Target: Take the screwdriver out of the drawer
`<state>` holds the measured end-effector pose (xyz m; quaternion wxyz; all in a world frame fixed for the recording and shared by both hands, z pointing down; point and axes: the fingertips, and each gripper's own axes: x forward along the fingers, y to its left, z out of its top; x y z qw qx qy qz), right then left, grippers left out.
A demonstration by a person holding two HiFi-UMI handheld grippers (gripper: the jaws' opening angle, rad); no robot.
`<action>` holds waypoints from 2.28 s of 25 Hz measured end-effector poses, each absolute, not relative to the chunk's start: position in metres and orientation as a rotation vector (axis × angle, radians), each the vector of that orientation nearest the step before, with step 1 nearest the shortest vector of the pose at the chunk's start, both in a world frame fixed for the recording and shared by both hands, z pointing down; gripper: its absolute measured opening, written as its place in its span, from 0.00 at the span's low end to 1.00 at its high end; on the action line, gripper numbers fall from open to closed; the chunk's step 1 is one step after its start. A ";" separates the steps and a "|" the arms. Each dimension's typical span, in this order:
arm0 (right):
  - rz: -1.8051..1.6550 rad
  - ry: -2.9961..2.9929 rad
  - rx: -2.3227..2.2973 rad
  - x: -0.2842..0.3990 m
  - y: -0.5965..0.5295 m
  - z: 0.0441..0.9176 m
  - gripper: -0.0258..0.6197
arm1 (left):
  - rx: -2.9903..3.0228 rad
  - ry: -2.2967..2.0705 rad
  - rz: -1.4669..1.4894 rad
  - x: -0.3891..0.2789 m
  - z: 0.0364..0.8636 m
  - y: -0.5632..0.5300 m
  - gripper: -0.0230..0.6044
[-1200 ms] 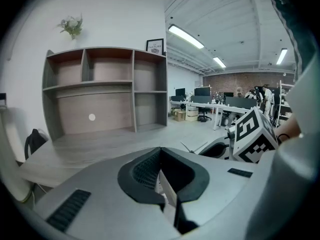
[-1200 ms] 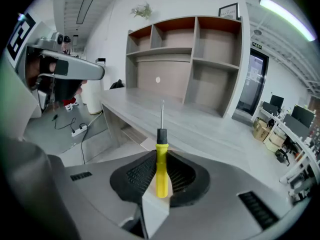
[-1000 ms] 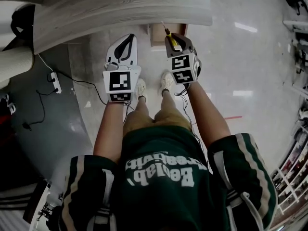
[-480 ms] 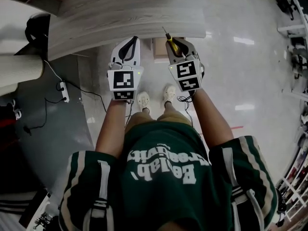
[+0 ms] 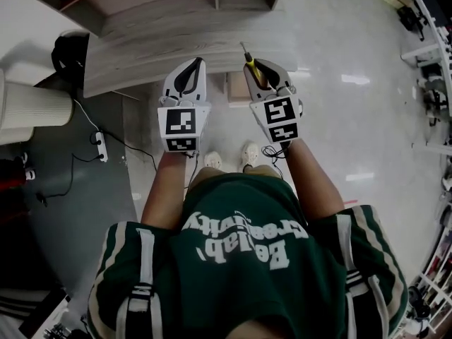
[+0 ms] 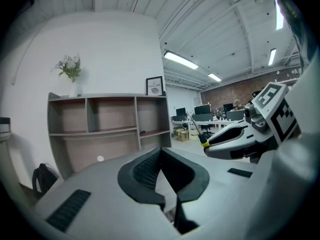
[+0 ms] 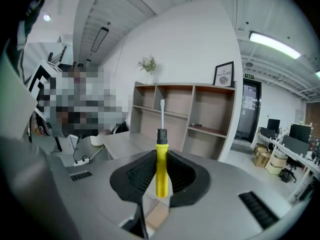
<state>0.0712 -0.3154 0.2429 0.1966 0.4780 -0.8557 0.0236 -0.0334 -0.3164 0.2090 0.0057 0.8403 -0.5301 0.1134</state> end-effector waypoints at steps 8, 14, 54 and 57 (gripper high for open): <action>0.066 -2.472 1.401 0.072 -0.287 0.194 0.16 | 2.691 -1.660 0.321 -0.030 0.171 -0.290 0.06; 0.024 -2.506 1.440 0.078 -0.270 0.164 0.16 | 2.734 -1.626 0.328 -0.022 0.159 -0.269 0.06; 0.047 -2.474 1.531 0.078 -0.250 0.158 0.16 | 2.784 -1.628 0.252 -0.041 0.133 -0.251 0.06; 0.039 -2.476 1.522 0.076 -0.248 0.158 0.16 | 2.782 -1.629 0.251 -0.043 0.135 -0.249 0.06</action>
